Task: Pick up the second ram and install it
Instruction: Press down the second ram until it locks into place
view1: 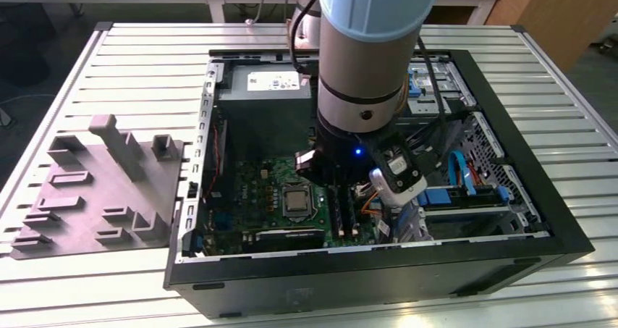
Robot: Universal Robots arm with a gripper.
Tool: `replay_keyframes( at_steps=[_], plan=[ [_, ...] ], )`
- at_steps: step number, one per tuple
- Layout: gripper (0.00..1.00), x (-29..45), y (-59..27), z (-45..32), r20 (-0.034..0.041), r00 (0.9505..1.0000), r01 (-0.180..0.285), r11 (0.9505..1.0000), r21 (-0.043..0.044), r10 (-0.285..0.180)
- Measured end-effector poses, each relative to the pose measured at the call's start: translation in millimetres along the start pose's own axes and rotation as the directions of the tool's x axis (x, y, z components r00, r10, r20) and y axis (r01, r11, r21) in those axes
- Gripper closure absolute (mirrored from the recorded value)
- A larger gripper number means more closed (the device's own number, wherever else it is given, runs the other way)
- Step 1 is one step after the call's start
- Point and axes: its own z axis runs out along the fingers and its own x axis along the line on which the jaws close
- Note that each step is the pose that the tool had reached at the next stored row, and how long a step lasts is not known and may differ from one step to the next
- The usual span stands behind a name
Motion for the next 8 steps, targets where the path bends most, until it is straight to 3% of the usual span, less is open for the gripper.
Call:
replay_keyframes(
  at_steps=[3, 8],
  plan=[
    [0.90, 0.1, 1.8, -0.1, 0.0000, 1.0000, 0.000, 1.0000, 0.0003, 0.000],
    [0.90, 0.2, 12.3, 0.4, 0.0000, 1.0000, 0.000, 1.0000, 0.0000, 0.000]
  ],
)
